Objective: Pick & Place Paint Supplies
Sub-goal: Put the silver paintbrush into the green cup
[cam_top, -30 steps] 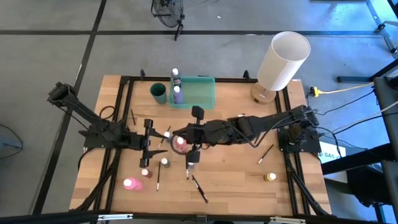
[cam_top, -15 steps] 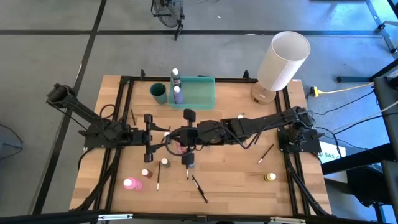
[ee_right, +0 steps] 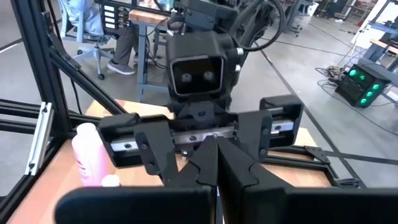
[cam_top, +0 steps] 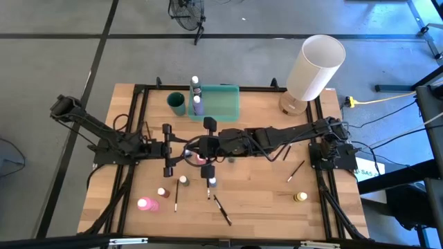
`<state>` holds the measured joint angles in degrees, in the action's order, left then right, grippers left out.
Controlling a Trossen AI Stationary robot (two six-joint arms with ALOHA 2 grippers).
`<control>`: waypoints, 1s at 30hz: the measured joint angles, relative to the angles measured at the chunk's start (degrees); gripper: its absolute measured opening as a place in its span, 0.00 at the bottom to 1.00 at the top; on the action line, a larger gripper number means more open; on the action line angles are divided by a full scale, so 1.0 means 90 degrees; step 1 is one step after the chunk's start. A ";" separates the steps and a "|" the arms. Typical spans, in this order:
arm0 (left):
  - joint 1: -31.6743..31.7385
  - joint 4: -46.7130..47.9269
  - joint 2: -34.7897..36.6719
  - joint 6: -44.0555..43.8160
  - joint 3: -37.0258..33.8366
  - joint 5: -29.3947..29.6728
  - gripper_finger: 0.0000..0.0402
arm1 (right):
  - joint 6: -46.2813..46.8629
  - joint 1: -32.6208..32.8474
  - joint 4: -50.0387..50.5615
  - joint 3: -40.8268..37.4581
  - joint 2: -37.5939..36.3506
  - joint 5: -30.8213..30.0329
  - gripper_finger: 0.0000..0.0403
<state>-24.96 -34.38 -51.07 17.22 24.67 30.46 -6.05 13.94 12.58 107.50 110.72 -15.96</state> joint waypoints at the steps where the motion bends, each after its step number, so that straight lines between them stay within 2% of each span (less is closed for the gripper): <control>1: 0.0023 0.0036 0.0000 0.0001 0.0000 -0.0001 0.53 | 0.0002 -0.0004 0.0000 0.0000 0.0000 0.0015 0.00; 5: 0.0118 0.0092 0.0000 -0.0001 0.0000 -0.0004 0.49 | 0.0003 -0.0012 0.0001 0.0000 0.0000 0.0016 0.00; 10: 0.0209 0.0090 0.0000 -0.0001 0.0000 -0.0005 0.39 | 0.0005 -0.0024 0.0009 0.0000 0.0000 0.0016 0.00; 17: 0.0209 0.0135 0.0000 -0.0001 0.0000 -0.0007 0.23 | 0.0010 -0.0073 0.0056 0.0002 0.0007 0.0016 0.00; 23: 0.0206 0.0130 0.0002 0.0080 0.0000 0.0000 0.05 | 0.0027 -0.0152 0.0119 0.0007 0.0069 0.0036 0.00; 30: 0.0193 0.0193 -0.0002 0.0086 0.0000 0.0044 0.04 | -0.0241 -0.0170 0.0167 0.0007 0.0083 0.0038 0.02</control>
<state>-23.22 -32.64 -51.09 17.99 24.67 30.86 -8.21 12.41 14.08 107.57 111.46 -15.62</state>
